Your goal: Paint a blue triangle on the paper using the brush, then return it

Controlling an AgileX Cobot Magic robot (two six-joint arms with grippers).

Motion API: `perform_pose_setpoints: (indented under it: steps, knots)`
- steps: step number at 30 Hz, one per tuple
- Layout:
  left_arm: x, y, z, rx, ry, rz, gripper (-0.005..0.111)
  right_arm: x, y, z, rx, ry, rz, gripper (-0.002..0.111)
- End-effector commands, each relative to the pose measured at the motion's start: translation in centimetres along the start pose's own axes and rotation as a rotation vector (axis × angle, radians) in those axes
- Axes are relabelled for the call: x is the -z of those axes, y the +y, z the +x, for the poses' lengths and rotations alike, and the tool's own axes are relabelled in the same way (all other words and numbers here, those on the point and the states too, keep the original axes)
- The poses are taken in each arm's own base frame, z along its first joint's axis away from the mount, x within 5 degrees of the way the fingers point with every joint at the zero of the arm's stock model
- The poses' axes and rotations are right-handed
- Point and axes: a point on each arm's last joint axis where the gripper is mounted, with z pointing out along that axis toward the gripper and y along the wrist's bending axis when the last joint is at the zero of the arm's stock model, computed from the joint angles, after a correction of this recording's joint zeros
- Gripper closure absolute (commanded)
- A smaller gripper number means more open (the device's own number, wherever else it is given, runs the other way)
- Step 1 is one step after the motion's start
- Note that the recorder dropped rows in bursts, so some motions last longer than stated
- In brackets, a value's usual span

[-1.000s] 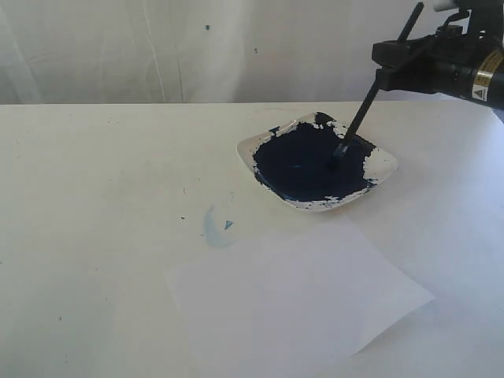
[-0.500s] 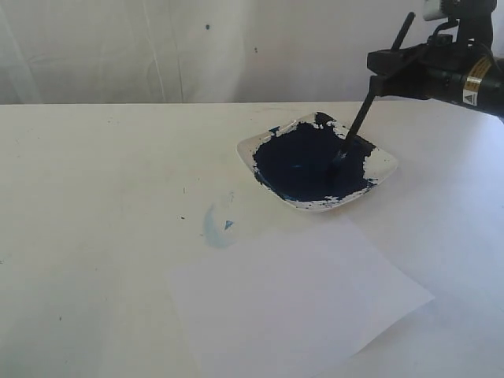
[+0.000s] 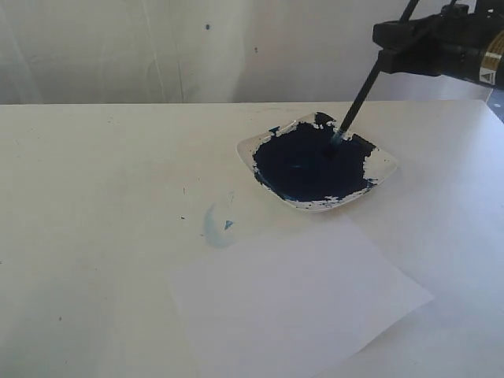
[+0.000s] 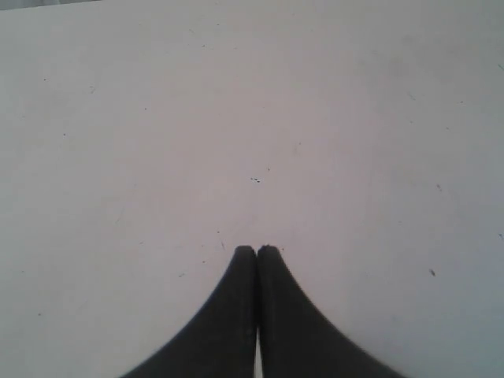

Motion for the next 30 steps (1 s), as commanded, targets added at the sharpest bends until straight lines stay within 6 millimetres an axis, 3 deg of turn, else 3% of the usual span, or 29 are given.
perform_pose_setpoints:
  steps: [1,7,14,21,30]
  knots:
    - [0.0,0.0,0.0,0.0,-0.005,0.002,0.107,1.1,1.8,-1.9,0.023,-0.006,-0.12,0.108]
    - [0.0,0.0,0.0,0.0,-0.005,0.002,0.107,3.4,4.5,-4.4,0.031,-0.016,-0.285,0.108]
    - [0.0,0.0,0.0,0.0,-0.005,0.002,0.107,6.4,7.6,-6.0,0.068,0.056,-0.456,0.108]
    - [0.0,0.0,0.0,-0.001,-0.005,0.003,0.107,8.3,9.2,-5.9,0.062,0.073,-0.498,0.108]
    - [0.0,0.0,0.0,-0.001,-0.005,0.003,0.107,8.9,10.0,-5.3,0.055,0.076,-0.559,0.108]
